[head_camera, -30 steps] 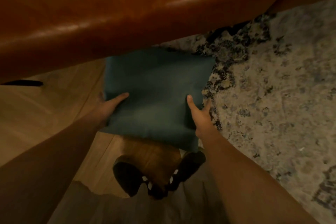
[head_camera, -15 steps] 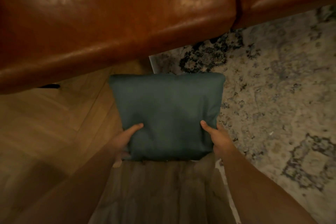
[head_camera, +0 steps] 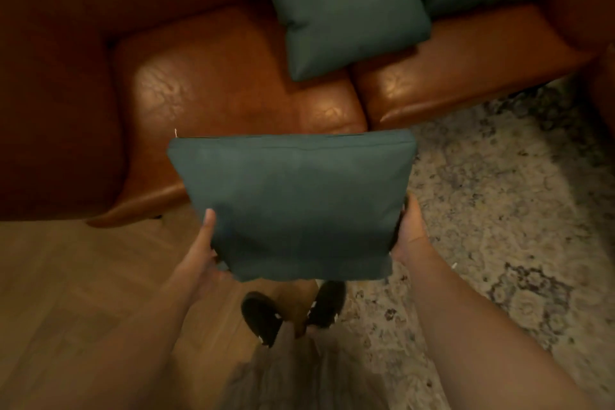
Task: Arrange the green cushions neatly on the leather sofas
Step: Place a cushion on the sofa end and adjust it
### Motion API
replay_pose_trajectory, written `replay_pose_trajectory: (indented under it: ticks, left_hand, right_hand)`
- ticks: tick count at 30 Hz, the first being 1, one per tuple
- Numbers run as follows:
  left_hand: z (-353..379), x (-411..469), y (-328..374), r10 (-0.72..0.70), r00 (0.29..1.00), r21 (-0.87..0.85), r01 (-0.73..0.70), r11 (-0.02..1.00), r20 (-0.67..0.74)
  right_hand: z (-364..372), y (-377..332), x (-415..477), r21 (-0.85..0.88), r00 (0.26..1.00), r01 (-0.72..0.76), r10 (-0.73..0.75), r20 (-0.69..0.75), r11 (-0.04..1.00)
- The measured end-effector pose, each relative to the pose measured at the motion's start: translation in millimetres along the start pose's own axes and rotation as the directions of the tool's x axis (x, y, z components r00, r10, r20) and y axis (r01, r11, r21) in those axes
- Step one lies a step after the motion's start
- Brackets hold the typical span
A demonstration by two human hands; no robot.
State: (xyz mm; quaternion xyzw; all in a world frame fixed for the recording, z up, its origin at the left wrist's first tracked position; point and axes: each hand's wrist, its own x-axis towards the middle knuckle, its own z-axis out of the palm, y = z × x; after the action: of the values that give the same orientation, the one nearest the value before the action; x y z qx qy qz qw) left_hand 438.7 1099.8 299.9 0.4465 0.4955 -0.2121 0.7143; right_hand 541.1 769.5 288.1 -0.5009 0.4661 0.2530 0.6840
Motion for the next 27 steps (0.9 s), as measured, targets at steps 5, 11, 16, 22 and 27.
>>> replay_pose_trajectory:
  ticks: [5, 11, 16, 22, 27]
  left_hand:
    - [5, -68, 86, 0.017, 1.0, 0.13, -0.02, 0.991, 0.021]
    - [8, -140, 168, 0.17, 0.985, 0.263, -0.167, 0.95, 0.014]
    - [2, -180, 205, 0.413, 0.909, 0.254, -0.387, 0.886, -0.053]
    - [-31, -212, 230, 0.527, 0.846, 0.257, -0.493, 0.832, -0.084]
    - [-52, -223, 235, 0.585, 0.805, 0.28, -0.542, 0.792, -0.095]
  right_hand:
    - [35, -62, -76, -0.024, 0.99, 0.107, -0.105, 0.093, 0.994]
    - [81, -119, -149, -0.056, 0.947, 0.303, -0.294, 0.132, 0.951]
    - [121, -135, -186, -0.027, 0.903, 0.424, -0.421, 0.091, 0.905]
    - [155, -158, -196, -0.07, 0.876, 0.482, -0.477, 0.072, 0.873]
    - [180, -154, -231, -0.025, 0.844, 0.52, -0.509, 0.168, 0.854]
